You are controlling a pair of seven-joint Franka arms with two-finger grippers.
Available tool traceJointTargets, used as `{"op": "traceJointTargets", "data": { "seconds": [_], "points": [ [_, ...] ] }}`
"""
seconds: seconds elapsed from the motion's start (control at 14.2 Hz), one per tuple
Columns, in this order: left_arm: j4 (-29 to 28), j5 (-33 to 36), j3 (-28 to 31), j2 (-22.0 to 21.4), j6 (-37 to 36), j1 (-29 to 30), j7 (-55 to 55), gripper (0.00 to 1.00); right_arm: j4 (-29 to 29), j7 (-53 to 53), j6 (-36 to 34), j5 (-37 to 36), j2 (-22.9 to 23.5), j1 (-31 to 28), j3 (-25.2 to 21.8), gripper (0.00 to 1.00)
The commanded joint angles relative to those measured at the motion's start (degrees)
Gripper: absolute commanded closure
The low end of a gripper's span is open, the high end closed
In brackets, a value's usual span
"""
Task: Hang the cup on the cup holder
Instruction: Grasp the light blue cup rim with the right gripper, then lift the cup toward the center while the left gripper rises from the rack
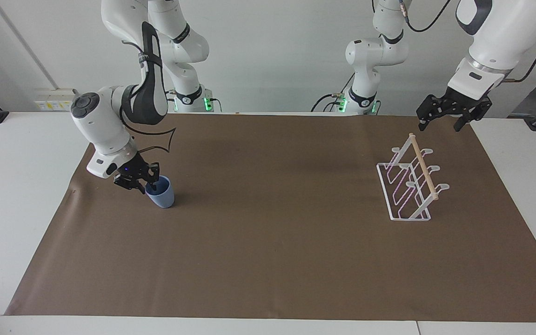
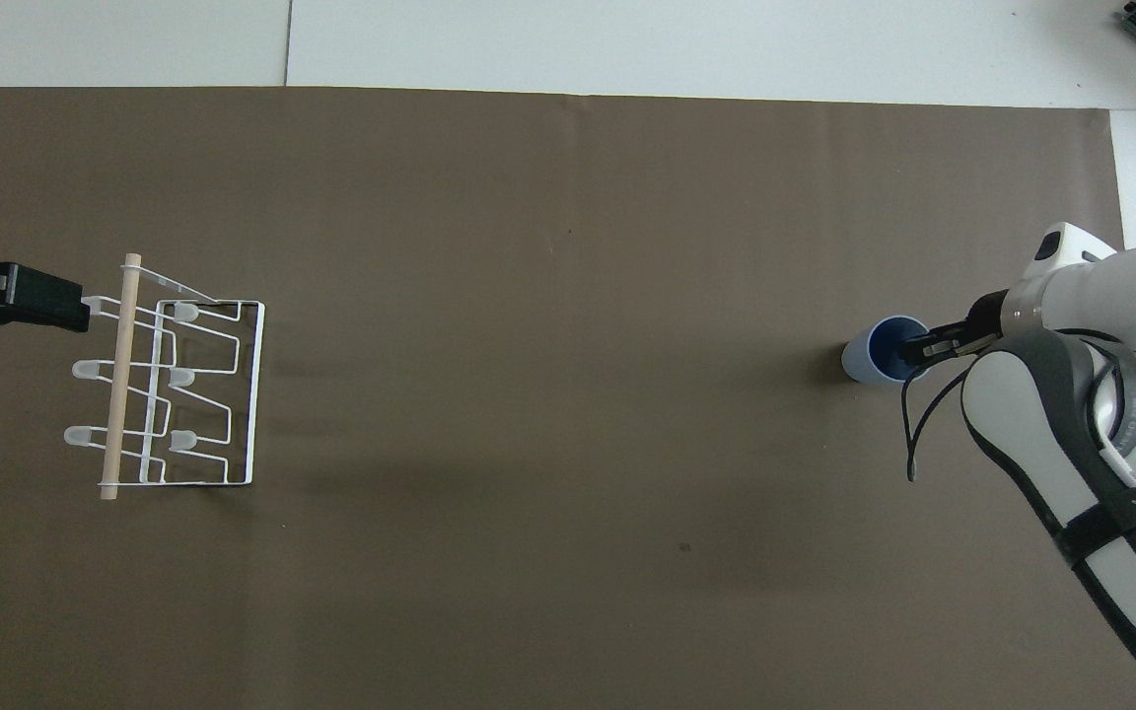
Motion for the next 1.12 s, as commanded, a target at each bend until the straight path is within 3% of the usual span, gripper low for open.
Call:
{"op": "traceJointTargets", "data": {
  "seconds": [0.0,0.28,0.42,0.63,1.05],
  "points": [
    [-1.9,1.0,0.1,-1.6,-0.2,-0.5,0.3,0.00,-1.2,0.7,1.7,1.6,-0.3,-0.6,0.4,1.00],
    [-2.3,0.9,0.1,-1.9,-0.3,-1.0,0.2,0.00,2.1,1.7,-0.9,1.6,-0.7,-0.4,0.4,1.00],
    [-2.9,0.8,0.1,-2.1,-0.1,-1.0,0.4,0.00,7.2,1.9,-7.2,3.1,-1.2,-0.1,0.7,1.00],
    [-3.0,0.6,0.0,-2.3,-0.1,-0.9,0.6,0.00,11.3,2.5,-12.2,13.1,-1.3,-0.1,1.0,1.00],
    [-4.2,-3.3,-0.1,-2.6,2.1,-1.5,14.2,0.00,10.8,2.4,-19.9,34.7,-2.8,0.0,1.0,1.00]
  ]
}}
